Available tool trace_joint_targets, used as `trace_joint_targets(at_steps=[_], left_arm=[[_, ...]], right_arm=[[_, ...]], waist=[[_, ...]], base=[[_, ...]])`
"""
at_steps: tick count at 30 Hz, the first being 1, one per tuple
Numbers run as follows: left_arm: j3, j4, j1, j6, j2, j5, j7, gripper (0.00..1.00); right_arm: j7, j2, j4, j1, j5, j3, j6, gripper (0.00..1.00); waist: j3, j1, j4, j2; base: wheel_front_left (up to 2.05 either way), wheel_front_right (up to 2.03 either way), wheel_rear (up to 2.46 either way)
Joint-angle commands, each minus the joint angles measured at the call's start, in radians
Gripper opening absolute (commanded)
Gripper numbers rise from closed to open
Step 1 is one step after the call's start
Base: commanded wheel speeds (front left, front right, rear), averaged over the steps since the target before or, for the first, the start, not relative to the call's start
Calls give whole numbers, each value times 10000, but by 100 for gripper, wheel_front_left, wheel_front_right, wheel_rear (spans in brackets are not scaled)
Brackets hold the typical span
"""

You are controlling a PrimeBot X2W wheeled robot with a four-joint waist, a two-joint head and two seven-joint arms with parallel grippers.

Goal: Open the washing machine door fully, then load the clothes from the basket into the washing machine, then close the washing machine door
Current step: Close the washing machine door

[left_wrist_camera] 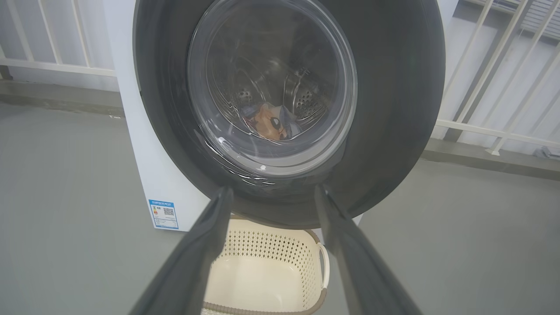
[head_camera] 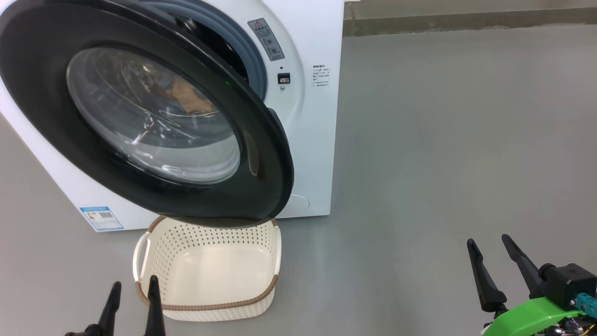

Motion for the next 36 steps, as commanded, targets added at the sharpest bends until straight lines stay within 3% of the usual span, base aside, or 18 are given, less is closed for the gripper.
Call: trace_joint_targets(at_steps=[1, 35, 36], left_arm=[[342, -329, -212, 117, 182, 145, -102, 100], [-98, -318, -366, 331, 272, 494, 13, 100], [-130, -326, -415, 314, 260, 502, 15, 100]], right_arm=[[-2, -150, -302, -106, -43, 177, 44, 100], [-41, -62, -349, -190, -20, 83, 44, 100], [-32, -81, -368, -225, -14, 86, 44, 66]], waist=[[-3, 0, -5, 0], [146, 0, 407, 0], [212, 0, 477, 0]], base=[[0, 0, 0], [0, 0, 0], [0, 0, 0]])
